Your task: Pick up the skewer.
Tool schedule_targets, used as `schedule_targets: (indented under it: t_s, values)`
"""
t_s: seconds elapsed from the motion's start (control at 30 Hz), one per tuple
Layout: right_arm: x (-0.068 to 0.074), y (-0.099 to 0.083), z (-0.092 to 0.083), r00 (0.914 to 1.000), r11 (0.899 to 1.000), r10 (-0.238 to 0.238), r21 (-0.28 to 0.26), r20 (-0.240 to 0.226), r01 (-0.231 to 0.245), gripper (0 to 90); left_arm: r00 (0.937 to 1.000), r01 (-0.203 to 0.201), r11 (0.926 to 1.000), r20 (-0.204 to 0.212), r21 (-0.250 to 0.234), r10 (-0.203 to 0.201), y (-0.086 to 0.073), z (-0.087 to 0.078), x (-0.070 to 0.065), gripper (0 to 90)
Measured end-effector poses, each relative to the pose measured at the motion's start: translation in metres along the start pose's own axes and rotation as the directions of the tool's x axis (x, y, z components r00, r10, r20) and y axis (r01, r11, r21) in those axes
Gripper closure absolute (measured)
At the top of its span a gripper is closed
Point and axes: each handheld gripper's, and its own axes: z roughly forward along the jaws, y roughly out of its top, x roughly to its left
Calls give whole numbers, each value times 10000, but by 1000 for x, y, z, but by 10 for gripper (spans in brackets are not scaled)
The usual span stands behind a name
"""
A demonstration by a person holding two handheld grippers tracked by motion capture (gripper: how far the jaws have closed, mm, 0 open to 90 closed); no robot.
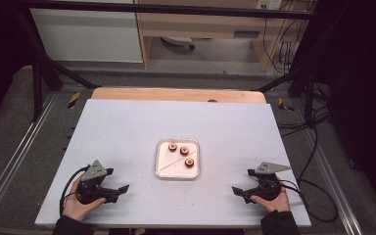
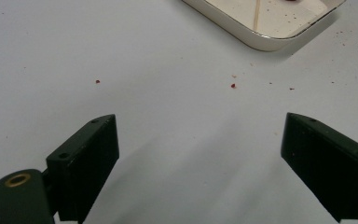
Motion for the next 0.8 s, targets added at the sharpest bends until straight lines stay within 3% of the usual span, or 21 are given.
schedule_targets:
  t_s: [0.8]
  values:
    - [0,1,-1,10000,10000,13,-38,-11,-13,9,9999,-44,9999,146,153,41,13,5,-8,109]
